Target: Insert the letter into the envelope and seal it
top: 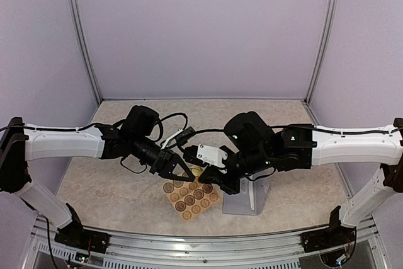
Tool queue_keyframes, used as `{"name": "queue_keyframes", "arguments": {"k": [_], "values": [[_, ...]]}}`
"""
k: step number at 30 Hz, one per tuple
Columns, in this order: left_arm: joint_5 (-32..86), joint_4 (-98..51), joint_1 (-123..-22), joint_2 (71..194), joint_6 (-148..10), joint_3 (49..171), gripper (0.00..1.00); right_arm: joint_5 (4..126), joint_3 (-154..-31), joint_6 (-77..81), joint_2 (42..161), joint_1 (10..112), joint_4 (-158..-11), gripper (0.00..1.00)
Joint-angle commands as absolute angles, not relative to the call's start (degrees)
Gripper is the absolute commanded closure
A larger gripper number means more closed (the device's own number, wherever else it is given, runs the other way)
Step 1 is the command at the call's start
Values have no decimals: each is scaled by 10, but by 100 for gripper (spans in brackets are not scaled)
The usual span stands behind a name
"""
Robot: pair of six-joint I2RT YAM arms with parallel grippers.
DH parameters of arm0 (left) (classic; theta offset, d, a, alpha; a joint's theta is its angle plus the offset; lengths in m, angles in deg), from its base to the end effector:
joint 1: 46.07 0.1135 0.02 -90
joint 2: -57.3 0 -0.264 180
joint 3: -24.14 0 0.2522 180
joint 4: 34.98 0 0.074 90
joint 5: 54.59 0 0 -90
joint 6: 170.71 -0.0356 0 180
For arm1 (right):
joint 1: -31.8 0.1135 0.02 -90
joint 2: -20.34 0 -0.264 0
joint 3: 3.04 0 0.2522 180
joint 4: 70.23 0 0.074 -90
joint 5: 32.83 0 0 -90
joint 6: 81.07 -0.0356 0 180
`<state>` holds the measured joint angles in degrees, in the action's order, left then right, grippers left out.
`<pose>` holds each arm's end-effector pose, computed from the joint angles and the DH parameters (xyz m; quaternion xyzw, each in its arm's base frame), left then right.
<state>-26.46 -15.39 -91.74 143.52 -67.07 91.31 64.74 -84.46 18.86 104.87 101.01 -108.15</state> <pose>0.1955 -0.2450 0.2379 0.4274 0.6816 -0.5865 0.0938 0.1124 0.3093 0.2909 -0.5996 0.6826 0.2567 0.3297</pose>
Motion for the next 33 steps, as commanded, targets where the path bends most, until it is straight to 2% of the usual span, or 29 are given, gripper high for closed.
{"name": "queue_keyframes", "arguments": {"k": [1, 17, 25, 33], "values": [[-261, -160, -914, 1435, -674, 925, 100, 646, -837, 182, 1043, 1015, -1081, 100], [-204, -157, -889, 1438, -659, 924, 100, 703, -840, 146, 1032, 1015, -1107, 100], [-144, -126, -884, 1449, -667, 930, 100, 690, -814, 84, 994, 1007, -1048, 100], [-67, -77, -879, 1499, -670, 935, 100, 767, -727, -46, 944, 937, -950, 100]]}}
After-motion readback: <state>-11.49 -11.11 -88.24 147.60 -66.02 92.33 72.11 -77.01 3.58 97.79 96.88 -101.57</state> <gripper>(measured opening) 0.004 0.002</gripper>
